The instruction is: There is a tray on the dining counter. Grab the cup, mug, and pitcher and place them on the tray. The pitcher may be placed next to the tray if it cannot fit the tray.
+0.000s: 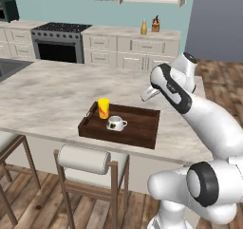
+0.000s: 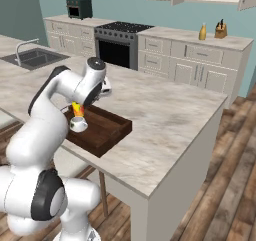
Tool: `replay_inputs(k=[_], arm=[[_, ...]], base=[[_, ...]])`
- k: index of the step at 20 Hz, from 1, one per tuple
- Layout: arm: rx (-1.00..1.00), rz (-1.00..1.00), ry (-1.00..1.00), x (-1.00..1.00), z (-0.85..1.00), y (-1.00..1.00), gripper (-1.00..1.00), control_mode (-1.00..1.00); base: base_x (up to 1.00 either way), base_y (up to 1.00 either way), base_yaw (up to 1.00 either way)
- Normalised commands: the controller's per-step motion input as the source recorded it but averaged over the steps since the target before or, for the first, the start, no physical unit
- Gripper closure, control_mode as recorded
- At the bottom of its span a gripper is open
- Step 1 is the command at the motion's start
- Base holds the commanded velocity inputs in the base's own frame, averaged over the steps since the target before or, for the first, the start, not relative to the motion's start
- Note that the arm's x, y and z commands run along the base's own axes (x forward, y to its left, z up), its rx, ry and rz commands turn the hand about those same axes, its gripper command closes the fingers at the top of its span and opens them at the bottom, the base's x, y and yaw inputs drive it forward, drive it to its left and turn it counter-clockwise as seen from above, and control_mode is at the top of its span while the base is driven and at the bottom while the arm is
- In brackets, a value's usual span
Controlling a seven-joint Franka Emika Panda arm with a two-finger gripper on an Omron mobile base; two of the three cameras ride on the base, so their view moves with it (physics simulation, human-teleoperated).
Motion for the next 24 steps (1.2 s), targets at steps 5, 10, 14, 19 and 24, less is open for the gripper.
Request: replay_inputs(k=[5,10,14,19,24], arm=[[-0.05,-0.28,0.1,-0.41,0.22,-0.34,-1.0,-1.0],[-0.01,-0.26,0.03,-0.58,0.06,-0.51,-1.0,-1.0],[-0.03,-0.26,0.0,-0.56,0.0,-0.42,-1.0,-1.0],[-0.05,-0.14,0.0,-0.5,0.01,-0.36,-1.0,-1.0],[-0.04,-0.12,0.06,-0.57,0.19,-0.11,-1.0,-1.0]], base=[[0.0,0.0,0.0],[0.0,0.0,0.0],[0.0,0.0,0.0],[0.0,0.0,0.0],[0.0,0.0,0.0]])
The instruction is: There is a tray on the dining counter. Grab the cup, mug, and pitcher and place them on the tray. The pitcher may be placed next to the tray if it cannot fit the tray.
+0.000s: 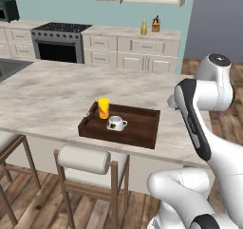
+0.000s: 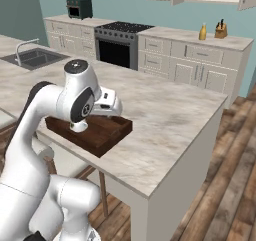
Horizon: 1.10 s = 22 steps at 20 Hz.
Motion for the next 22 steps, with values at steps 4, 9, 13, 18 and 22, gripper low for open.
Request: replay_inputs(k=[4,9,13,18,22], arm=[[0.0,-0.11,0.08,-0.64,0.19,-0.02,-1.0,-1.0],[0.0,-0.1,0.05,-0.49,0.11,0.0,-1.0,-1.0],[0.0,-0.01,0.02,-0.37,0.04,0.0,-1.0,-1.0],[0.0,0.0,0.01,-0.42,0.0,0.07,-1.0,-1.0],[0.0,0.0,0.02,-0.33,0.0,0.11,-1.0,-1.0]], base=[[0.0,0.0,0.0],[0.0,0.0,0.0],[0.0,0.0,0.0],[0.0,0.0,0.0],[0.0,0.0,0.0]])
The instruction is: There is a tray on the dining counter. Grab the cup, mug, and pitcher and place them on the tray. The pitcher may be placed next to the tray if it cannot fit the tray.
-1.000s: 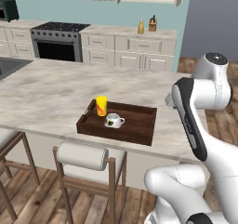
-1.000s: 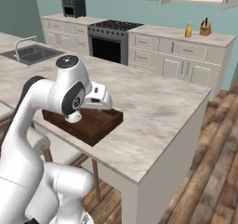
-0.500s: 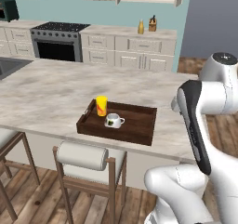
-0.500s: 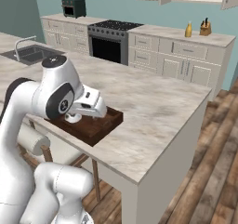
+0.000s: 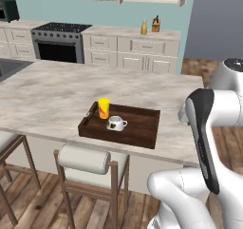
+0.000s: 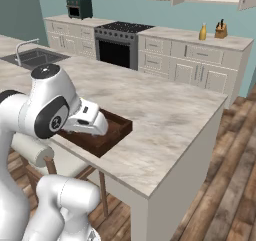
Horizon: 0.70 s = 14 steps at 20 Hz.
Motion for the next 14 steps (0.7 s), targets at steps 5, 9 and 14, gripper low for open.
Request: replay_inputs(k=[5,9,14], arm=[[0.0,0.0,0.0,-0.13,0.0,0.03,-1.0,1.0],[0.0,0.0,0.0,0.0,0.0,0.0,-1.0,1.0],[0.0,0.0,0.0,0.0,0.0,0.0,-1.0,1.0]], base=[[0.0,0.0,0.0],[-0.1,0.0,0.0],[-0.73,-0.81,-0.05]])
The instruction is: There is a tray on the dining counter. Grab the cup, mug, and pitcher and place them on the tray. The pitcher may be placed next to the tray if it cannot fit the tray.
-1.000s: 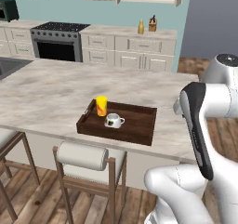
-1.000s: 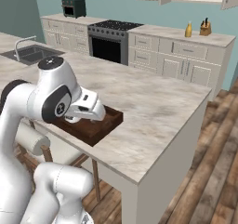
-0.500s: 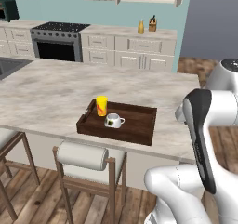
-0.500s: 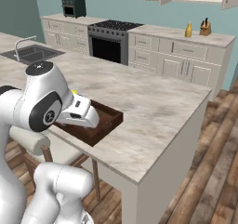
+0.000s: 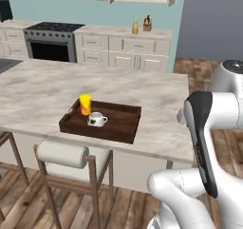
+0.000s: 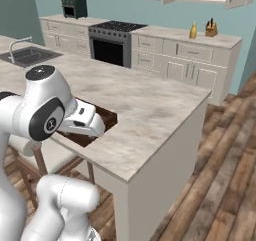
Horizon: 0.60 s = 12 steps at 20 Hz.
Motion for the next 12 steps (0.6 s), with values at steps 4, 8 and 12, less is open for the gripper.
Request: replay_inputs(k=[4,8,12], arm=[[0.0,0.0,0.0,0.0,0.0,0.0,-1.0,1.0],[0.0,0.0,0.0,0.0,0.0,0.0,-1.0,1.0],[0.0,0.0,0.0,0.0,0.0,0.0,-1.0,1.0]], base=[[-0.99,-1.0,-0.28],[-0.58,-1.0,-0.51],[-0.33,-1.0,-0.6]])
